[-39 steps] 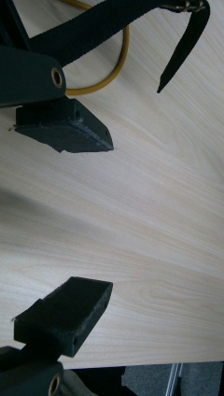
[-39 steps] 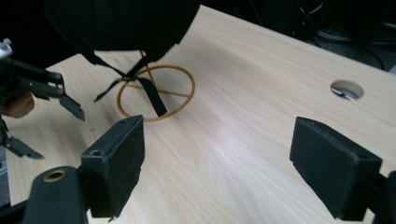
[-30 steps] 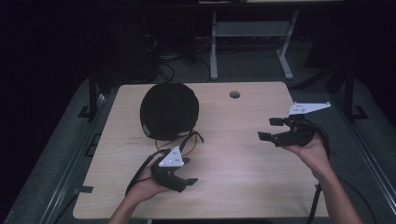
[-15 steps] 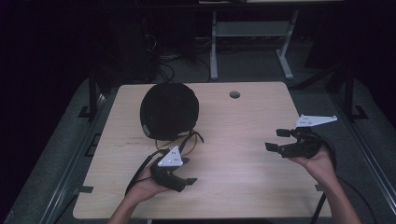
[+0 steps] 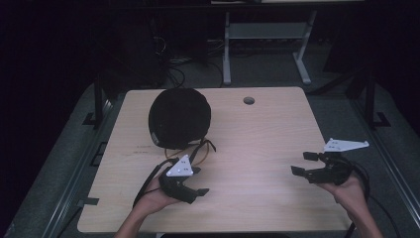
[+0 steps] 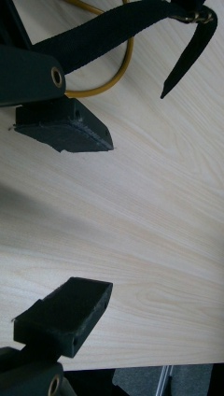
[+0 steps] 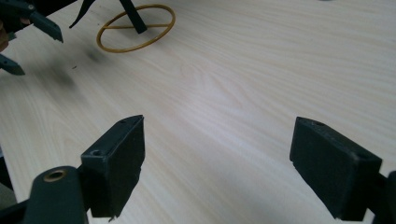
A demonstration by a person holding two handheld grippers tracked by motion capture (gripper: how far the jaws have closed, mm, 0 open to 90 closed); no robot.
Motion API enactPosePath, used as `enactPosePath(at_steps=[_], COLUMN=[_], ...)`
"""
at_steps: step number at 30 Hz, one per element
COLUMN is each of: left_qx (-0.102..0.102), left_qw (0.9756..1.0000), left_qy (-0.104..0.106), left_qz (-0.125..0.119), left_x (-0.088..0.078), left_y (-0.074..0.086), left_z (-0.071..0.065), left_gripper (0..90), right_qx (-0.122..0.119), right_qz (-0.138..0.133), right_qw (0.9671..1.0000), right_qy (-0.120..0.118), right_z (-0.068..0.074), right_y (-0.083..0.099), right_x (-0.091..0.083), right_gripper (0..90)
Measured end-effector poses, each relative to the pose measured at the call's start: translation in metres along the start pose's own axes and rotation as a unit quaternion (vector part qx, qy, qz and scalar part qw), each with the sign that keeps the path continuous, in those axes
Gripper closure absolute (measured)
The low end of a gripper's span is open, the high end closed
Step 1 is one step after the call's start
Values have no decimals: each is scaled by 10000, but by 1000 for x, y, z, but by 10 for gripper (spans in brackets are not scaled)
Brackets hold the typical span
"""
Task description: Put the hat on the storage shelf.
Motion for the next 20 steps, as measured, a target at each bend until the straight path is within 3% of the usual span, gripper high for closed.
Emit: enactPosePath(at_steps=[11, 14, 20], left_qx=[7, 9, 12], left_qw=[10000, 10000, 10000], left_qy=[31, 36, 51], left_qz=[25, 28, 27], left_x=[2, 3, 4], left_y=[0, 1, 0], left_z=[-2, -4, -5], left_gripper=[264, 264, 264], right_qx=[164, 1, -104], right_qz=[-32, 25, -117], right_qw=[9998, 9998, 9998], right_qy=[112, 215, 147], right_z=[3, 11, 29], right_y=[31, 43, 54], right_x=[-20, -25, -24], right_gripper=[175, 172, 165])
Point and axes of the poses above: each handheld gripper's, and its own axes: x roughly forward along the jaws, y roughly out of its underside, z roughly to its left, the point moved 3 cm from there along x, roughly forward along the jaws, and after that the axes turned 11 degrees about -z, right-handed, at the moved point
